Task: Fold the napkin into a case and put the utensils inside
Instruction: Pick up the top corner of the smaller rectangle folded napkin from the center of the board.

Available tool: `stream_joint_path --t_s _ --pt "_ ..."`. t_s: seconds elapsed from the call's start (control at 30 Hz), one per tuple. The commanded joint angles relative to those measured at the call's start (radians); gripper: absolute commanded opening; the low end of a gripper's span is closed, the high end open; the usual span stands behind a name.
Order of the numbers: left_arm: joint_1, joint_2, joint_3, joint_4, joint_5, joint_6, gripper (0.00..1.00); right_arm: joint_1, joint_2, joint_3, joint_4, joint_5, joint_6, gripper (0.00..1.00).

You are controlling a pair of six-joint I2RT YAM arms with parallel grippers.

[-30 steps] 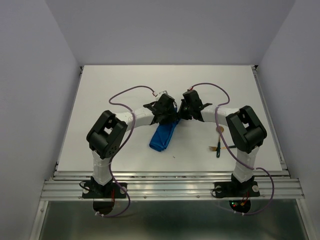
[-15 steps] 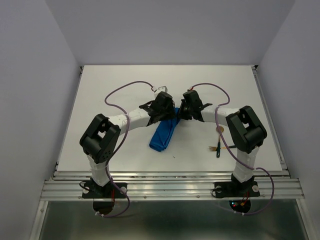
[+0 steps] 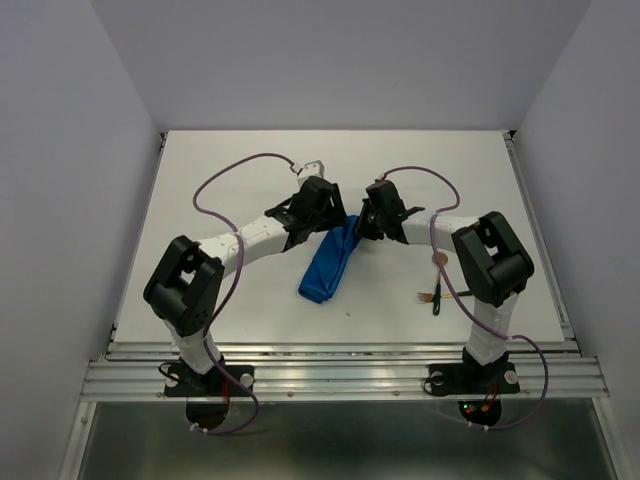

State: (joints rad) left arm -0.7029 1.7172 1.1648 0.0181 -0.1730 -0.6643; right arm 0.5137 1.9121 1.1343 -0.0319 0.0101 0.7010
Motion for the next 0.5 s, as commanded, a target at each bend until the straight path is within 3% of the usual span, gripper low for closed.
stream_joint_path --t_s 0.0,0.1,0.17,0.27,0.47 --pt "0.069 -0.041 -0.036 0.035 0.012 -0.003 0.7 0.005 -0.03 -0.011 0.01 -0.001 0.0 0.13" --pt "0.135 -0.019 -0.083 0.127 0.136 -0.012 0.7 0.005 -0.033 -0.013 0.009 -0.002 0.0 0.13" --pt "0.157 0.024 -0.079 0.155 0.217 -0.009 0.77 0.005 -0.035 -0.011 0.009 -0.002 -0.001 0.13" --pt "0.168 0.079 -0.057 0.203 0.312 -0.008 0.78 0.005 -0.036 -0.013 0.009 -0.001 -0.003 0.13" --pt "0.168 0.125 -0.068 0.342 0.438 -0.057 0.61 0.005 -0.044 -0.018 0.009 -0.001 -0.005 0.13"
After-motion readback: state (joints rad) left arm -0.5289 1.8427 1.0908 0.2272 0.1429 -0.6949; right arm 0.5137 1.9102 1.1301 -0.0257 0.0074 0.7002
